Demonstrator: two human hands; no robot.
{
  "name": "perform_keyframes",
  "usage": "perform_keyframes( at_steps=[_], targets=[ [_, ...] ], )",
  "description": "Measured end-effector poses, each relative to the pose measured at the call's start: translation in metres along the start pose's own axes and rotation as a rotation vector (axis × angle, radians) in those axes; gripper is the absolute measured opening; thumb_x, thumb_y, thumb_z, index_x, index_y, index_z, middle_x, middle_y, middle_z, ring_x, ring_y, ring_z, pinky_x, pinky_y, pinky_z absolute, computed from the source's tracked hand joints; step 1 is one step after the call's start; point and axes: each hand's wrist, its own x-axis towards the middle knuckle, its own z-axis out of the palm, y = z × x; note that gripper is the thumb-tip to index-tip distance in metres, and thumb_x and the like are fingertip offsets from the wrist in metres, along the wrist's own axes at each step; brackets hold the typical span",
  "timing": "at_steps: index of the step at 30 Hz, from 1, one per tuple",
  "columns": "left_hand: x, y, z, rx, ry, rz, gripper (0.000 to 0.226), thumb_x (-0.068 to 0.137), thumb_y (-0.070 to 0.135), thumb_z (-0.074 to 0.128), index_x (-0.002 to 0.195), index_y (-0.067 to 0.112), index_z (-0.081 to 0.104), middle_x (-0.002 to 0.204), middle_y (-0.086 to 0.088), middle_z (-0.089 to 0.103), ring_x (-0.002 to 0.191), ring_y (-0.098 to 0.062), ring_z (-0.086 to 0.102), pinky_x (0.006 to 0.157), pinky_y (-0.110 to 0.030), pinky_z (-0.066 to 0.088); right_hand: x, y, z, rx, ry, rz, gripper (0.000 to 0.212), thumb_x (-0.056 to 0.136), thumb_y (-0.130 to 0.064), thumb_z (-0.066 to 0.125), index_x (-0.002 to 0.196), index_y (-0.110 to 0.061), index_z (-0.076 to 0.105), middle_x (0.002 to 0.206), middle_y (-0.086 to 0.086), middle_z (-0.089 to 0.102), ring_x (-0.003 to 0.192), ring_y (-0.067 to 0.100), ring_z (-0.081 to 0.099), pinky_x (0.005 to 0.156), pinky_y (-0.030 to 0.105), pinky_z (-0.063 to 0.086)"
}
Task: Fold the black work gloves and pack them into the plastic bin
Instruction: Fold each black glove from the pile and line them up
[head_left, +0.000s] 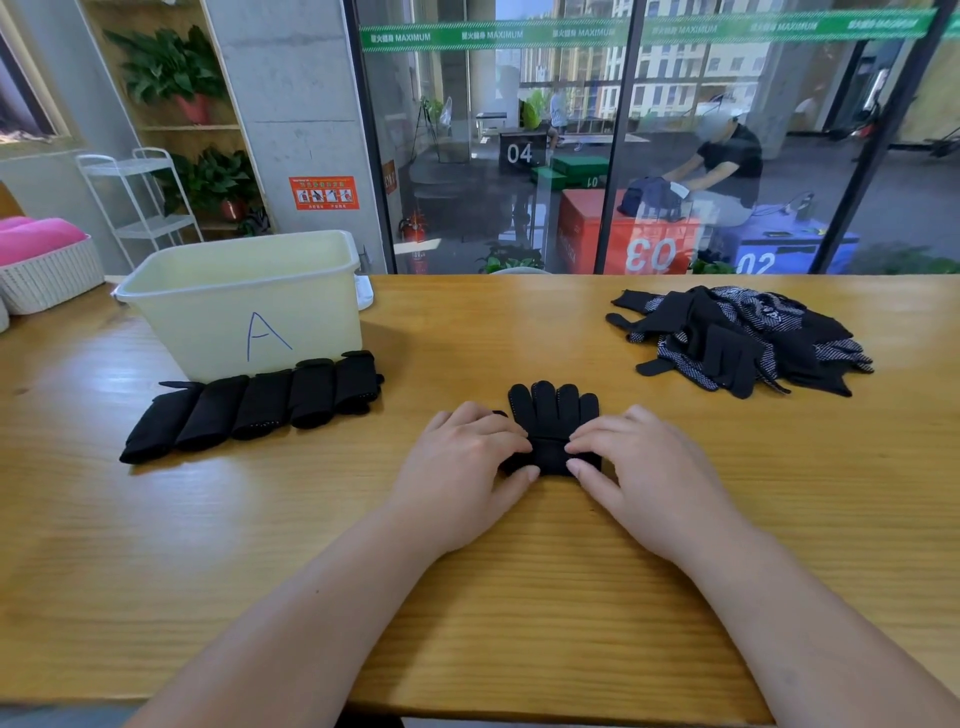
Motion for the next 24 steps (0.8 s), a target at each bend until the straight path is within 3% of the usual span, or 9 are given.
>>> perform_keyframes(
  at_steps=[2, 5, 9, 14, 18, 21, 24],
  targets=[
    [-0.001, 0.0, -0.003, -0.001, -0.058, -0.002, 0.043, 0.1, 0.062, 0.056, 0.132, 0.036, 0.068, 0.134, 0.023, 0.066, 0.128, -0.007, 0.049, 0.104, -0.031, 0.041, -0.001, 0.002, -0.003, 0.033, -0.042, 0.003, 0.037, 0.099, -0.064, 0.054, 0.127, -0.044, 0.068, 0.126, -0.034, 0.06, 0.11, -0.001, 0.047, 0.089, 0.025, 0.047],
    [0.0, -0.002, -0.003, -0.019, -0.035, 0.004, 0.037, 0.102, 0.054, 0.057, 0.134, 0.035, 0.066, 0.133, 0.021, 0.067, 0.127, -0.007, 0.05, 0.106, -0.032, 0.04, -0.001, 0.003, -0.005, 0.093, -0.101, 0.005, 0.045, 0.093, -0.069, 0.06, 0.133, -0.047, 0.06, 0.131, -0.034, 0.055, 0.114, -0.003, 0.045, 0.095, 0.026, 0.048],
    [0.003, -0.002, -0.001, -0.048, 0.017, -0.025, 0.028, 0.106, 0.046, 0.056, 0.125, 0.032, 0.072, 0.118, 0.016, 0.074, 0.116, -0.01, 0.057, 0.098, -0.03, 0.041, 0.001, 0.003, -0.003, 0.162, -0.088, 0.044, 0.039, 0.096, -0.055, 0.067, 0.134, -0.048, 0.059, 0.125, -0.033, 0.057, 0.116, -0.003, 0.046, 0.094, 0.026, 0.048],
    [0.001, -0.002, -0.008, -0.254, 0.004, -0.169, 0.03, 0.1, 0.052, 0.065, 0.128, 0.041, 0.065, 0.11, 0.023, 0.066, 0.108, -0.001, 0.056, 0.097, -0.026, 0.043, 0.001, 0.008, 0.0, 0.392, -0.048, 0.189, 0.025, 0.101, -0.04, 0.067, 0.121, -0.054, 0.063, 0.107, -0.025, 0.059, 0.1, -0.005, 0.054, 0.081, 0.013, 0.038],
    [0.0, -0.004, -0.01, -0.426, -0.004, -0.277, 0.03, 0.101, 0.047, 0.068, 0.13, 0.046, 0.062, 0.106, 0.02, 0.07, 0.108, 0.001, 0.063, 0.094, -0.025, 0.05, 0.002, 0.011, 0.001, 0.605, -0.048, 0.271, 0.023, 0.101, -0.044, 0.068, 0.122, -0.054, 0.063, 0.106, -0.025, 0.073, 0.09, -0.01, 0.06, 0.079, 0.022, 0.043],
    [0.0, -0.007, -0.009, -0.489, -0.034, -0.301, 0.029, 0.102, 0.047, 0.068, 0.13, 0.047, 0.06, 0.092, 0.019, 0.073, 0.086, -0.008, 0.069, 0.084, -0.028, 0.056, 0.003, 0.011, 0.002, 0.643, -0.046, 0.308, 0.023, 0.1, -0.049, 0.068, 0.121, -0.054, 0.061, 0.104, -0.026, 0.075, 0.087, -0.004, 0.063, 0.078, 0.027, 0.045],
    [0.002, -0.007, -0.009, -0.529, -0.028, -0.324, 0.03, 0.102, 0.045, 0.069, 0.13, 0.049, 0.061, 0.09, 0.019, 0.072, 0.082, -0.008, 0.067, 0.076, -0.014, 0.05, 0.004, 0.008, 0.005, 0.623, -0.005, 0.334, 0.024, 0.098, -0.048, 0.07, 0.12, -0.05, 0.062, 0.099, -0.022, 0.076, 0.079, 0.0, 0.063, 0.072, 0.026, 0.046]
  ],
)
